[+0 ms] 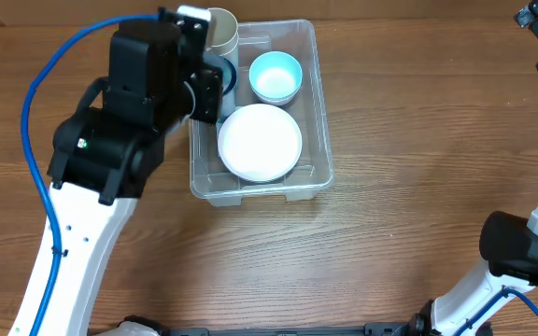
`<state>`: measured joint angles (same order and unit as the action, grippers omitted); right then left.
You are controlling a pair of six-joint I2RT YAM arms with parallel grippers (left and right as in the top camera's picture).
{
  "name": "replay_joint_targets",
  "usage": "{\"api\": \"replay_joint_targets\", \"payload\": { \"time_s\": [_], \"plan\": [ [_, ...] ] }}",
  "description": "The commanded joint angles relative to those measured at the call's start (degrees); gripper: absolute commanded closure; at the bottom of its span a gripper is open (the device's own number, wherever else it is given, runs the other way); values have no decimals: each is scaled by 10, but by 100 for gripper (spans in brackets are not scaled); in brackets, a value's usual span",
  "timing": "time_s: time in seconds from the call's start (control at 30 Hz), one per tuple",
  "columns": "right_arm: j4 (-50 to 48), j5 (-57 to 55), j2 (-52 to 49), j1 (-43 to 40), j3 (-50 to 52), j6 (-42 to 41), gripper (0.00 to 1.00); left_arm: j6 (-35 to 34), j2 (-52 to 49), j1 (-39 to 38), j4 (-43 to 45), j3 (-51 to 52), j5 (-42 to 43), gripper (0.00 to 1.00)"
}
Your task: Pack container
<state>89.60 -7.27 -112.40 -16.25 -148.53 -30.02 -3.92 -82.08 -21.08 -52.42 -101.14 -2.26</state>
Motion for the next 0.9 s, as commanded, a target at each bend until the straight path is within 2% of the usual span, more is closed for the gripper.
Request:
{"api": "replay_joint_targets", "payload": {
  "time_s": [0.0, 0.1, 0.7, 0.73, 0.77, 0.8, 0.83, 0.87],
  "plan": [
    [-1, -2, 1, 0, -3, -2, 0, 56, -7, -30, 23, -26, -81, 96],
    [-1, -2, 1, 0, -3, -2, 0, 68, -39, -31, 12, -26, -102, 96],
    [-1, -2, 1, 0, -3, -2, 0, 83, -143, -31, 18, -25, -99, 96],
    [-1, -2, 1, 0, -3, -2, 0, 83, -147, -31, 22, -25, -99, 90],
    [-1, -2, 1, 0, -3, -2, 0, 83, -150, -30, 30, -25, -101, 61],
    [-1, -2, 1, 0, -3, -2, 0, 83, -151, -29, 38, -25, -105, 46],
    [-1, -2, 1, 0, -3, -2, 0, 83, -150, -29, 51, -25, -113, 38],
    [-1, -2, 1, 0, -3, -2, 0, 83, -150, -29, 59, -25, -118, 36]
  ]
}}
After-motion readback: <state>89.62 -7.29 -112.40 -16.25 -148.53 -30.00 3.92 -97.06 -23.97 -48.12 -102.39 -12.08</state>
